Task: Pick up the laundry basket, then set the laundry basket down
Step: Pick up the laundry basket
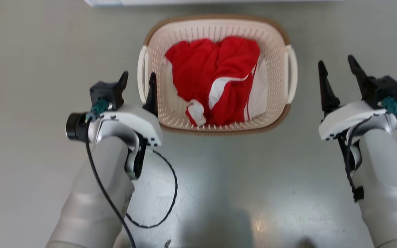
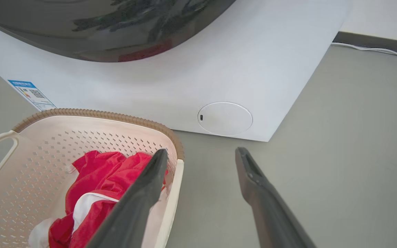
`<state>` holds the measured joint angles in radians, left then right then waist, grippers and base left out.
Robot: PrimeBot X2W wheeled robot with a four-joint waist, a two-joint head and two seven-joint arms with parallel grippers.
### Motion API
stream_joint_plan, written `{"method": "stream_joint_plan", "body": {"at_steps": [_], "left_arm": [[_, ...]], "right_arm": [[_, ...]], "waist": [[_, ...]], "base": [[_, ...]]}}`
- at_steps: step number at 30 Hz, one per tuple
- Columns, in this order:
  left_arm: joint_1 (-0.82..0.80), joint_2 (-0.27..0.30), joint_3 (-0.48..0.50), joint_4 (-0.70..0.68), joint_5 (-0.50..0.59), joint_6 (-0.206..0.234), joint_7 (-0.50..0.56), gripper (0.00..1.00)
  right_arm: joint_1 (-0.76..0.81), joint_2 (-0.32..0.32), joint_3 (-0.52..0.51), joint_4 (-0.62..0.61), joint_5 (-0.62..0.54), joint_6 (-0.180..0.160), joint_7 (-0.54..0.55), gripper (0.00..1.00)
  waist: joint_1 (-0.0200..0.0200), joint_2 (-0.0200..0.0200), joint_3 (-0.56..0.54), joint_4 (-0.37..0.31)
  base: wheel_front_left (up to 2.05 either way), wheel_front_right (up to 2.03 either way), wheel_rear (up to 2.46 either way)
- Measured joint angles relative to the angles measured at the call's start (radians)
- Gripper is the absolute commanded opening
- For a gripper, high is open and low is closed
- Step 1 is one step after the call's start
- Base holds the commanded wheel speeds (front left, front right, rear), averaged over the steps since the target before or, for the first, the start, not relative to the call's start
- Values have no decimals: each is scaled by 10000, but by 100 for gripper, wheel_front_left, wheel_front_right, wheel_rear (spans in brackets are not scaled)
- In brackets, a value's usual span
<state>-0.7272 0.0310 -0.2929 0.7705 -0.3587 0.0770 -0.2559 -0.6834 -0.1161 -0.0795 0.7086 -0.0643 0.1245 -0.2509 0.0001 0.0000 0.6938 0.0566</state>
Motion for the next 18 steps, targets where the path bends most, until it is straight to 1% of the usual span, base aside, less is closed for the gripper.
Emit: {"method": "stream_joint_plan", "body": {"at_steps": [4, 11, 18], "left_arm": [[-470, -15, -249, 270, -389, 113, 0, 100], [-976, -29, -600, 428, -648, 290, -2, 100], [-1265, -36, -777, 485, -819, 301, -4, 100]], "right_arm": [[-329, -15, 33, 222, -94, 0, 0, 100], [-617, 31, 59, 349, -150, 0, 0, 100], [-826, 109, -113, 389, -247, 0, 0, 100]], "waist": [[-1, 0, 510, 122], [0, 0, 1135, 307], [0, 0, 1549, 362]], "base": [[0, 0, 0], [0, 0, 0], [0, 0, 0]]}}
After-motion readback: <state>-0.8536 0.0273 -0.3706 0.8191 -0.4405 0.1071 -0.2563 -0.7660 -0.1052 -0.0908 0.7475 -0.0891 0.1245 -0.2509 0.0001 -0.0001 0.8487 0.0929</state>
